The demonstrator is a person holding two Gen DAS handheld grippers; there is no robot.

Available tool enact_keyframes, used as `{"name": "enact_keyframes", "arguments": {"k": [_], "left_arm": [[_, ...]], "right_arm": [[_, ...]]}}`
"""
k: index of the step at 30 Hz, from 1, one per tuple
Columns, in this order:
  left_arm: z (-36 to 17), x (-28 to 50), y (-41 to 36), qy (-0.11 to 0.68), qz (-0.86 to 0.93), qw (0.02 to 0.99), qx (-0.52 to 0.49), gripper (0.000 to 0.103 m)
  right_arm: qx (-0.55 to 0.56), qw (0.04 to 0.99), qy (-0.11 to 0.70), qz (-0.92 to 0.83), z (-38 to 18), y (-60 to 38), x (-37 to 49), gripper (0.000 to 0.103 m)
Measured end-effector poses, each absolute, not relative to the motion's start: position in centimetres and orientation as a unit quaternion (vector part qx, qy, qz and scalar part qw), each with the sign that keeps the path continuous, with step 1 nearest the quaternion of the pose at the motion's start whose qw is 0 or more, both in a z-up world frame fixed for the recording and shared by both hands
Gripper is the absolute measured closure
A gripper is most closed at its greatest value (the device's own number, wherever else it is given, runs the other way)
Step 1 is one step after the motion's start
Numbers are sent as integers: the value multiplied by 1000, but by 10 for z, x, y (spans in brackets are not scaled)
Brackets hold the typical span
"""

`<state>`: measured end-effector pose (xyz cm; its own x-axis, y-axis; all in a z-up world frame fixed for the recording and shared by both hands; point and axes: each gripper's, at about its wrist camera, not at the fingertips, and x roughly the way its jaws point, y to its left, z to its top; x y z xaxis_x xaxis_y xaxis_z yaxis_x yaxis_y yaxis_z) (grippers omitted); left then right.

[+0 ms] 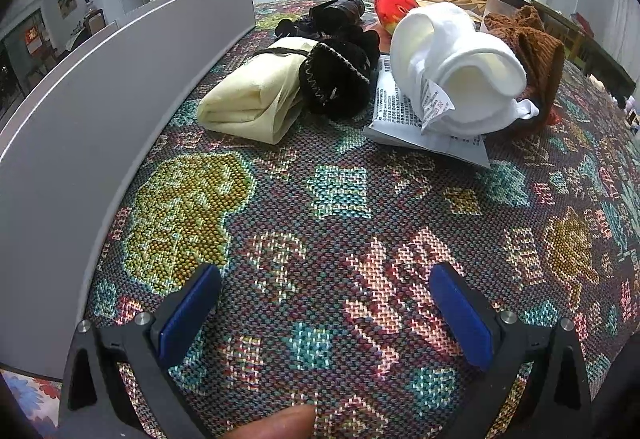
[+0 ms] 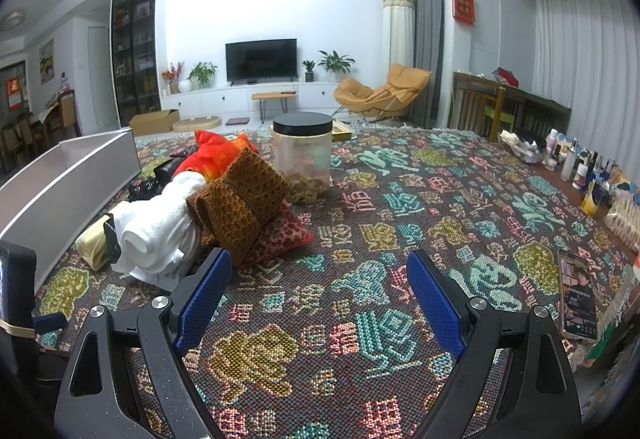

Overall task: Organize soft objects
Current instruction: 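Move both tools toward the pile of soft items on the table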

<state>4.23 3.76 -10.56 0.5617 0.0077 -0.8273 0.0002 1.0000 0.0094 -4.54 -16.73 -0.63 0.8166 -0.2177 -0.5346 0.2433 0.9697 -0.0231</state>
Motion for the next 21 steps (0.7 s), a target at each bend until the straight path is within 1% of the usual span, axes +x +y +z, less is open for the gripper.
{"name": "enact_keyframes", "arguments": {"k": [21], "left_arm": [[-105,40,39,473,-14,881,9,0]], "right_arm": [[25,952,279,-120,-8,-168,-45,12]]}}
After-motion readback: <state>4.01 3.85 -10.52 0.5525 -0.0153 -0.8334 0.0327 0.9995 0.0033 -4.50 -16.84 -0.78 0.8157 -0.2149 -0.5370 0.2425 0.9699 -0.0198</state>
